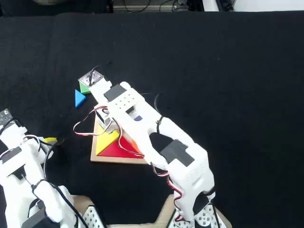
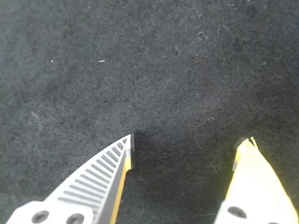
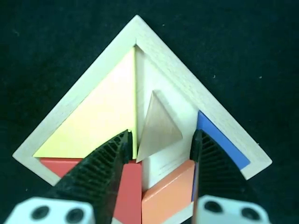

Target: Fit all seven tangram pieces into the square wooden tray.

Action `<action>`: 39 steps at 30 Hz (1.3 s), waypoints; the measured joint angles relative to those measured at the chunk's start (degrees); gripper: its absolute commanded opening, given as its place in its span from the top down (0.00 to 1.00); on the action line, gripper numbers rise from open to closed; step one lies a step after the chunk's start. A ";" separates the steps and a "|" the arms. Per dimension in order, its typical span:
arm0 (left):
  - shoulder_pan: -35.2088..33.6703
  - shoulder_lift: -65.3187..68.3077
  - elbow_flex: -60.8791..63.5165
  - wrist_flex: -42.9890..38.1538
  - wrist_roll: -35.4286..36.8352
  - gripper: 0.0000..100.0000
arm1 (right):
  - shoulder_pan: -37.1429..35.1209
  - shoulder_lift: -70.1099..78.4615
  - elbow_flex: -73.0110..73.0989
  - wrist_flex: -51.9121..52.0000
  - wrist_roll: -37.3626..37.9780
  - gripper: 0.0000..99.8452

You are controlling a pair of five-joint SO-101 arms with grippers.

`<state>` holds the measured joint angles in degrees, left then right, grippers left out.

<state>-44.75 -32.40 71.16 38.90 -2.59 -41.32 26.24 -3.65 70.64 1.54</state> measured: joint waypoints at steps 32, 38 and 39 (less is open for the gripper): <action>0.00 0.00 0.00 0.00 0.00 0.66 | 0.35 4.40 -3.52 -0.18 4.75 0.85; 0.00 0.00 0.00 0.00 0.00 0.66 | 1.93 4.40 -2.90 -0.18 5.27 0.85; 0.00 0.00 0.00 0.00 0.00 0.66 | 2.55 4.40 -2.29 -0.18 5.19 0.85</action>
<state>-44.75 -32.40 71.16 38.90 -2.59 -38.77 30.64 -5.93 70.46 6.73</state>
